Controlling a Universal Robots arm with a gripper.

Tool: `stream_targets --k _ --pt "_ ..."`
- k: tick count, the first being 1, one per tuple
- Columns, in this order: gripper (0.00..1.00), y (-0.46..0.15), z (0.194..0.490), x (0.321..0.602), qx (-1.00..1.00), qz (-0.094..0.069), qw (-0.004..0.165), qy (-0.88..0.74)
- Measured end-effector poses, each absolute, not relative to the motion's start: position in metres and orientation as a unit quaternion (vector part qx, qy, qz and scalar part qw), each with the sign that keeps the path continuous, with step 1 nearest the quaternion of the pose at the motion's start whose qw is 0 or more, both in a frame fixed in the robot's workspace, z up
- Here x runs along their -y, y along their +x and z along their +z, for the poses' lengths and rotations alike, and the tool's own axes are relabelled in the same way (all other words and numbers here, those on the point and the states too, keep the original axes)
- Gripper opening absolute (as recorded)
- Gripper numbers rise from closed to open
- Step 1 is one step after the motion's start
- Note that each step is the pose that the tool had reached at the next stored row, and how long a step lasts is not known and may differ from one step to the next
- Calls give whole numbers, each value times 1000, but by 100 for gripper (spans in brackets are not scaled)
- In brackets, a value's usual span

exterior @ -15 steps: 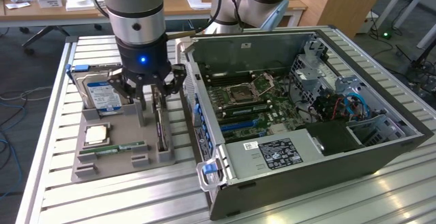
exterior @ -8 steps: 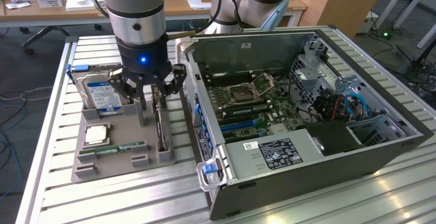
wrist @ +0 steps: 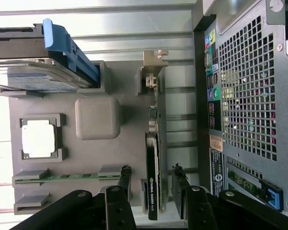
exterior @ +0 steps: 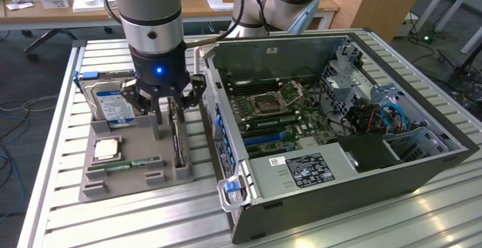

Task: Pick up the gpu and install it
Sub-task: 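Pick up the gpu and move the gpu toward the slot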

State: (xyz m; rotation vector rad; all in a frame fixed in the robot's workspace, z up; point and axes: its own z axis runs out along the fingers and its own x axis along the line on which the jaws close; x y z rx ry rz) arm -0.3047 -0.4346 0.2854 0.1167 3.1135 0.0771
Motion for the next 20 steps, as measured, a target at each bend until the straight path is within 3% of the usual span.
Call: stream_targets --k 20 --pt "47 -303 282 435 -999 25 13 37"
